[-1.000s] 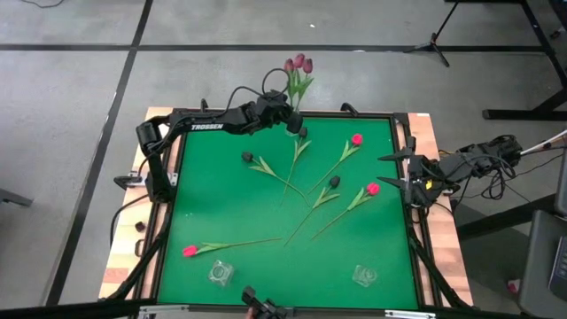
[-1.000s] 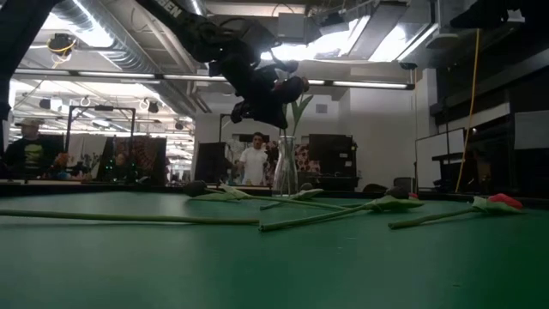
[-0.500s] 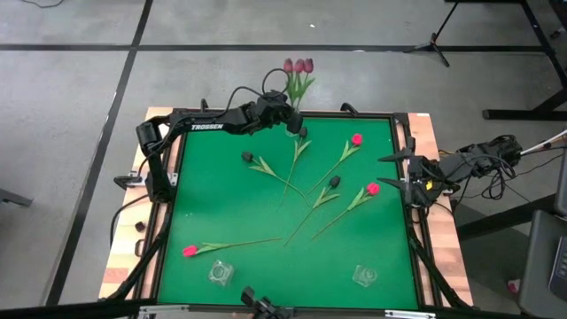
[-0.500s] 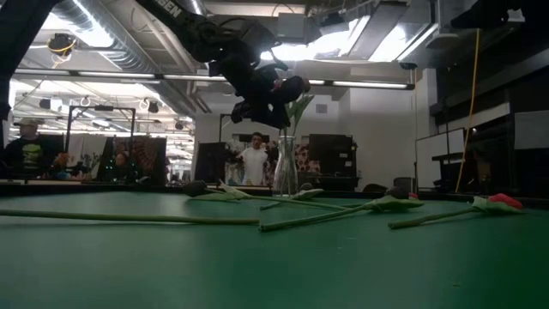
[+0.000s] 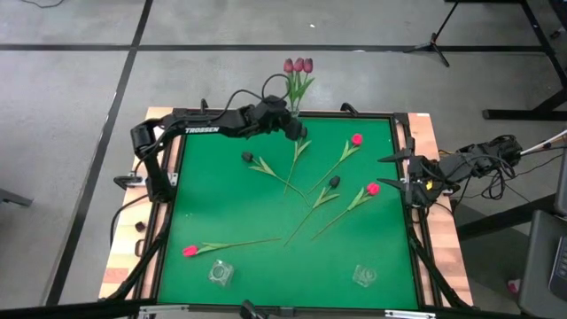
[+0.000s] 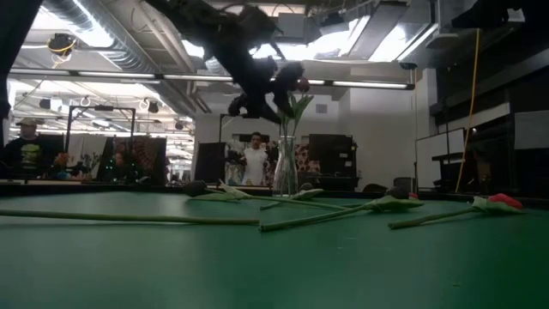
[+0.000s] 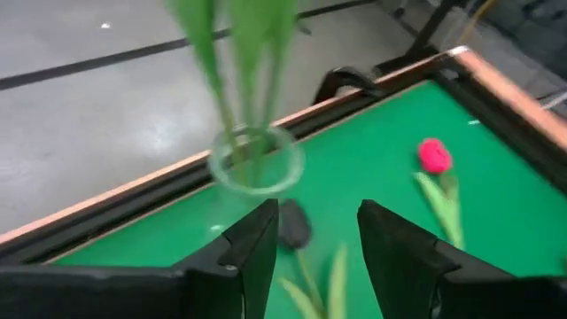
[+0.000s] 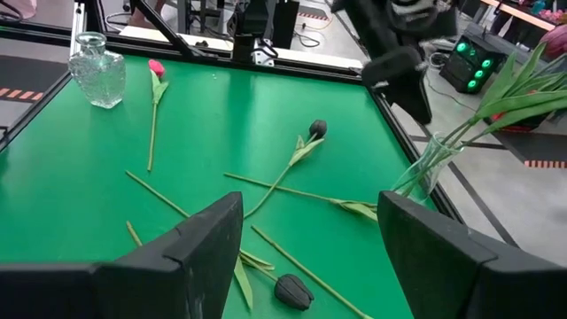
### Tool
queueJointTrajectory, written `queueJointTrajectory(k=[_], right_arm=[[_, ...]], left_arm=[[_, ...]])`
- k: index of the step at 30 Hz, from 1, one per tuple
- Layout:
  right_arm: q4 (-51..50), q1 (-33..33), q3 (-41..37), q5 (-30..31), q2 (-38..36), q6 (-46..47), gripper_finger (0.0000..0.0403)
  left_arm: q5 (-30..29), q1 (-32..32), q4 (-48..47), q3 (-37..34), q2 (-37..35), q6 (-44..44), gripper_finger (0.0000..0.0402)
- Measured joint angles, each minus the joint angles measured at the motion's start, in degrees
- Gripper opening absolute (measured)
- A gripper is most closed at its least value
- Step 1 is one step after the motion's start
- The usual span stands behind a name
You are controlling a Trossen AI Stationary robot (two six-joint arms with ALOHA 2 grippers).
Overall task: Sort flowers into vase by color
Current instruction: Put the middle red tulip into the bottom left transparent vase
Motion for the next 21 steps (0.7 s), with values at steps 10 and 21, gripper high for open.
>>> queueJointTrajectory(k=[10,21], right_arm=[[0.0,0.0,0.0,-1.0,0.0,0.7,0.0262],[2.1,0.0,-4.6,-5.6,5.6,2.2,0.0262]], left_arm=[[3.0,-8.3,-11.3,0.0,-9.0,-3.0,0.0151],[0.9,-21.2,-20.6,0.0,-9.9,-15.9,0.0146]])
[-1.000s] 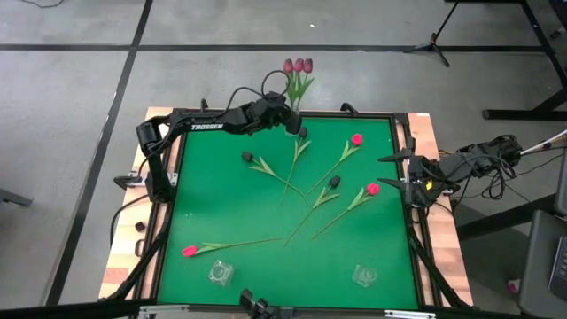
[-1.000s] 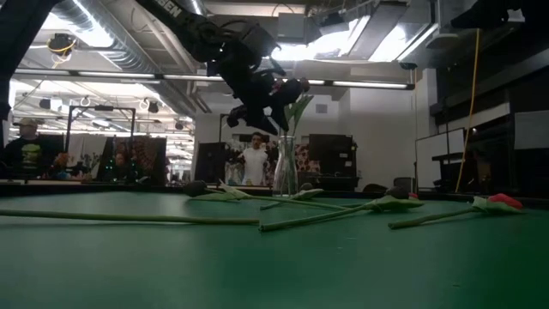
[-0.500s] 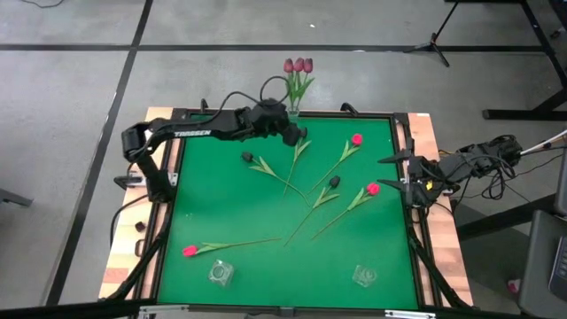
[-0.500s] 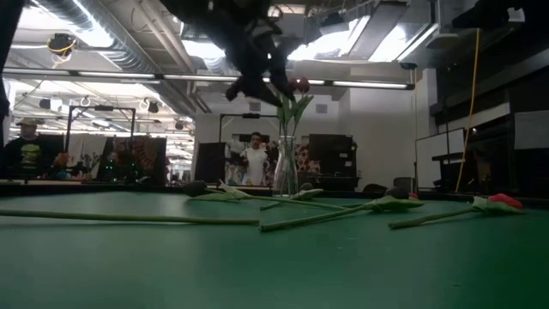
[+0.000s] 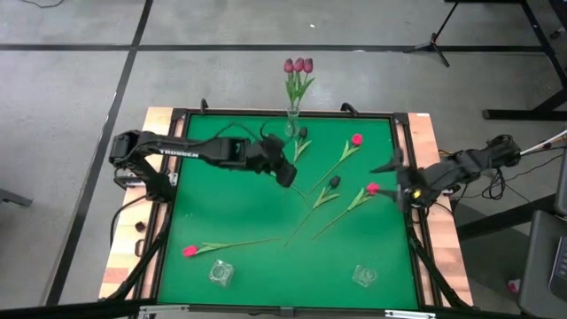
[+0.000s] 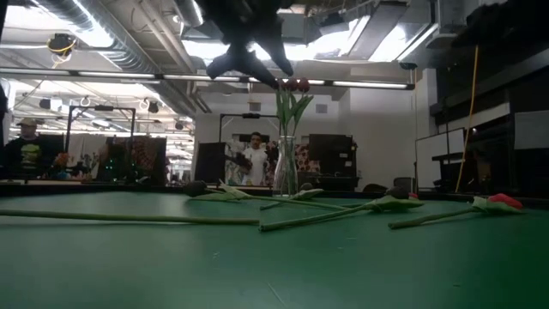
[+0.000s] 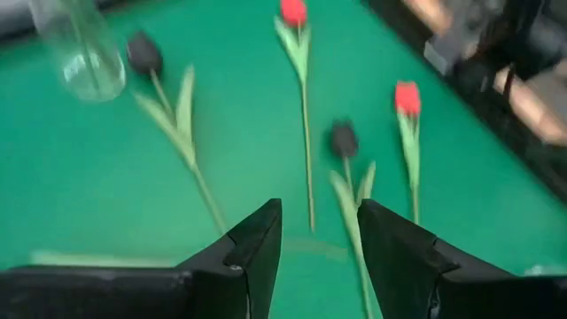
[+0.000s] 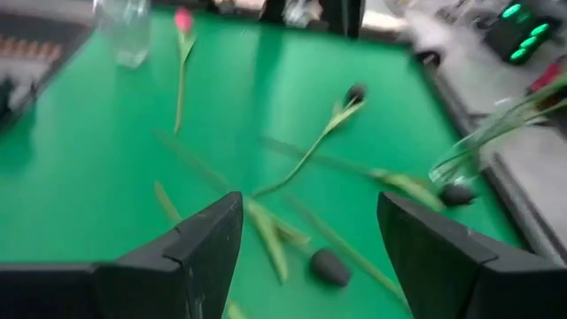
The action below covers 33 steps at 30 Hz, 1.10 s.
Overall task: Sort flowers into vase by color
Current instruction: Put the middle red tulip into the bottom left transparent vase
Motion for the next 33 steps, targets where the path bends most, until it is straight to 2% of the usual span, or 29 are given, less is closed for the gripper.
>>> queueJointTrajectory(k=[7,21,26,33], right_arm=[[2.3,0.0,-2.1,-3.4,11.8,0.5,0.0262],[7.0,0.0,-2.1,-10.0,36.6,-9.7,0.0262],[7.3,-1.1,-2.1,-10.6,42.3,-13.4,0.0262],[7.7,-8.9,-2.1,-15.1,45.8,-17.0,0.0262]], left_arm=[[-2.5,-6.5,0.2,0.0,0.0,-3.5,0.0137],[-2.7,-15.2,0.1,0.0,0.1,-3.4,0.0137],[-2.8,-17.1,-0.1,0.0,0.1,-2.1,0.0137],[-2.9,-19.1,-0.5,0.0,0.1,-2.1,0.0137]])
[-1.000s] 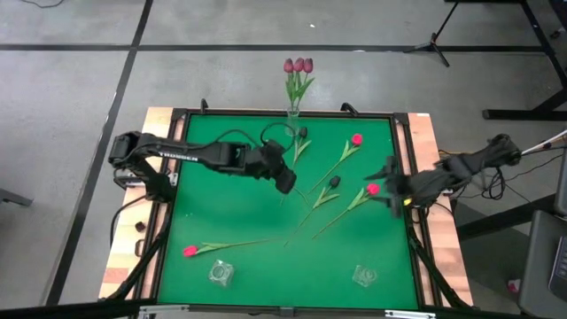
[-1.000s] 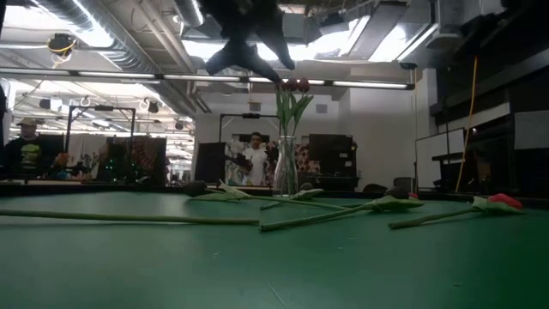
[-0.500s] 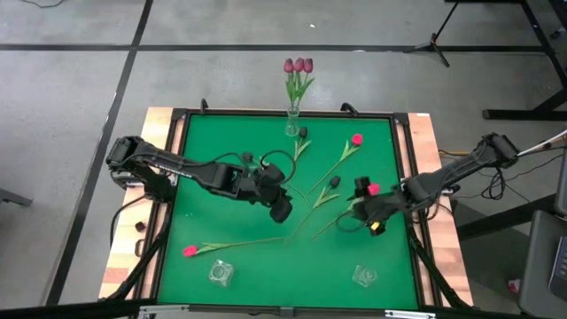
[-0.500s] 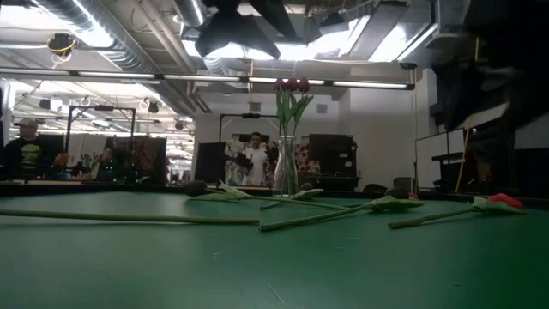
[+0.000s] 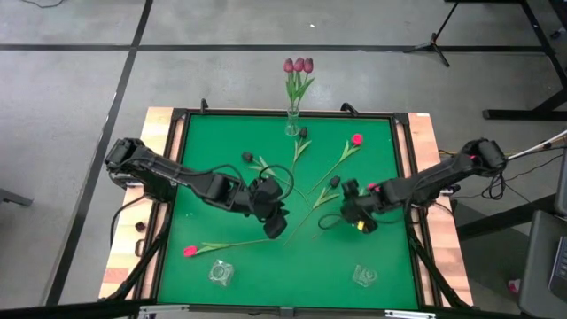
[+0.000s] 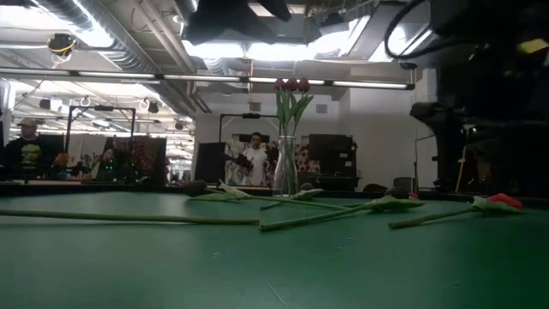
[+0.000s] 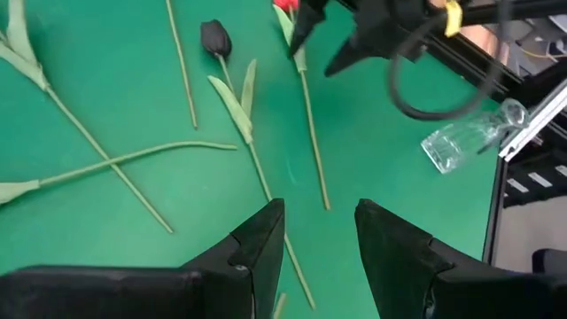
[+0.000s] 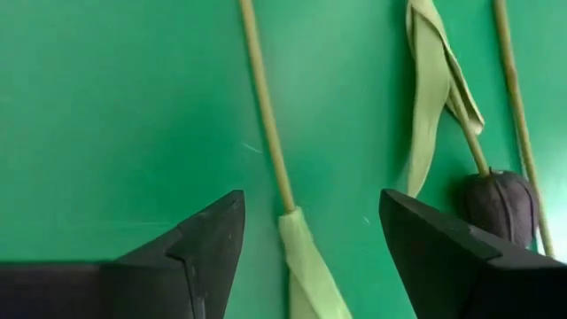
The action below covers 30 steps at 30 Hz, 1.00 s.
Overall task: Sort flowers into vase by color
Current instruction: Put the middle red tulip into the bottom left transparent vase
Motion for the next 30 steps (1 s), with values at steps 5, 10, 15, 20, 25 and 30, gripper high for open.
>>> queueJointTrajectory(k=[5,10,15,20,25,30], right_arm=[[-0.4,-4.3,0.0,-4.2,0.1,-3.3,0.0262],[-0.9,-5.0,0.0,-5.2,0.1,-4.9,0.0262],[-0.9,-5.0,0.0,-4.7,1.3,-4.9,0.0262],[-0.9,-5.0,0.0,-2.2,6.0,-5.4,0.0262],[-0.9,-4.9,0.3,-0.7,7.9,-6.1,0.0256],[-2.1,-4.9,0.3,-1.2,8.0,-6.0,0.0199]], left_arm=[[-0.2,-1.2,-0.1,0.0,0.0,0.0,0.0137],[-0.8,-1.9,-0.1,0.0,0.0,0.1,0.0137],[-4.4,-2.6,-0.2,0.0,0.0,0.2,0.0137],[-4.6,-2.7,-0.3,0.0,0.0,0.2,0.0137],[-4.6,-2.7,-0.6,0.0,0.0,0.2,0.0136],[-4.6,-2.7,-0.6,0.0,0.0,0.1,0.0136]])
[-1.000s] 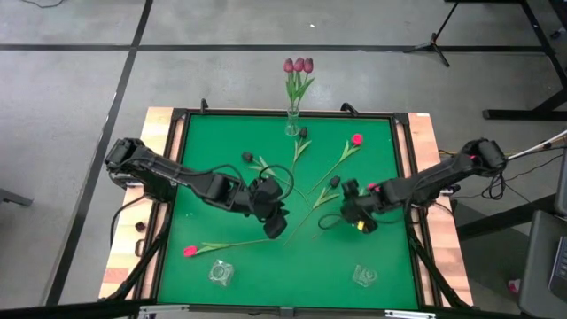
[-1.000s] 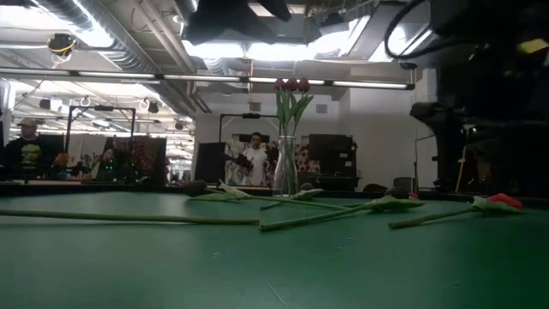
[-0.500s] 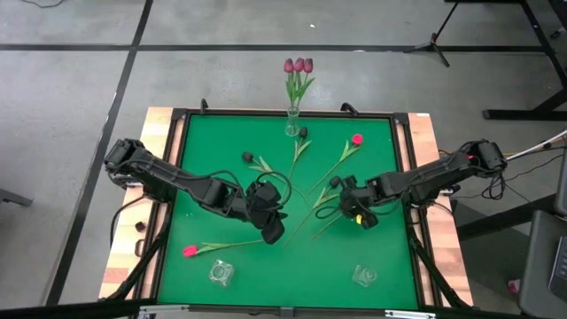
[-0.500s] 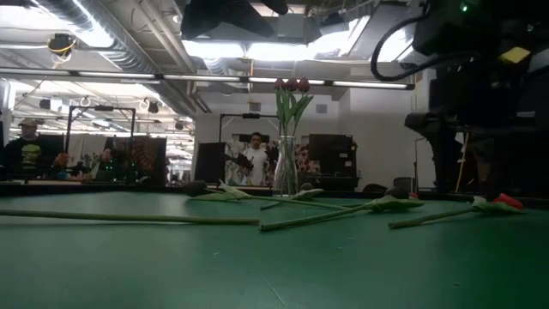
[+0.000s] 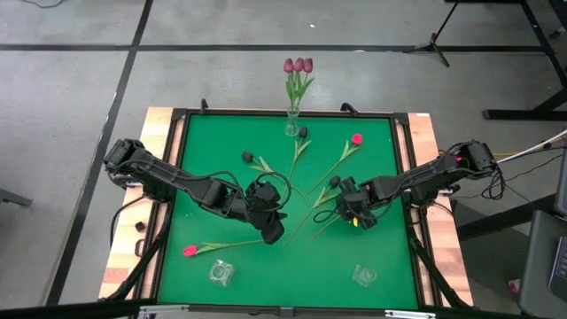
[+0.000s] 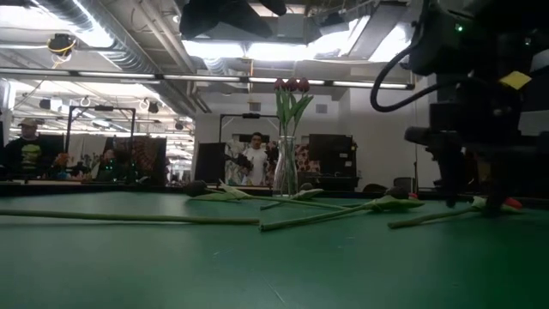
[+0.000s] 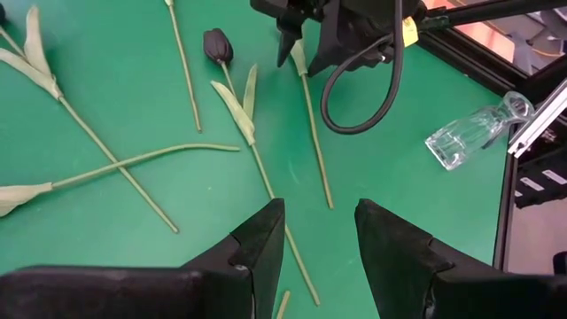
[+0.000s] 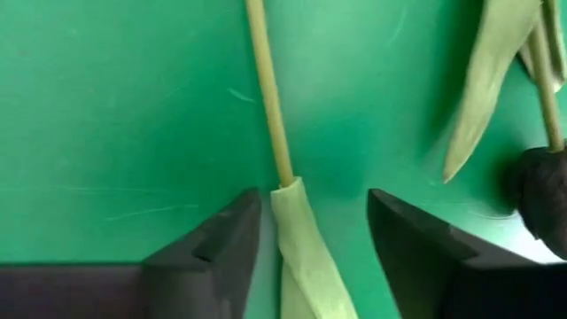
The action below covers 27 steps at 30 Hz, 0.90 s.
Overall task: Sort flowers into vase by color
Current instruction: Put the middle red tulip into the bottom left transparent vase
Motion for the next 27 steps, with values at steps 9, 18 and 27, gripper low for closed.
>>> queueJointTrajectory(k=[9,18,27], right_arm=[[-0.6,0.0,-0.1,-1.0,0.1,0.6,0.0055],[-2.5,-0.1,1.1,1.9,0.4,3.1,0.0021],[-15.7,0.1,11.5,8.5,0.3,2.1,0.0017]], left_arm=[[-0.1,0.0,0.0,0.0,0.0,-0.3,0.0136],[-0.1,-0.1,0.0,0.0,0.0,-0.4,0.0136],[-0.1,-0.1,0.0,0.0,0.0,-0.4,0.0136]])
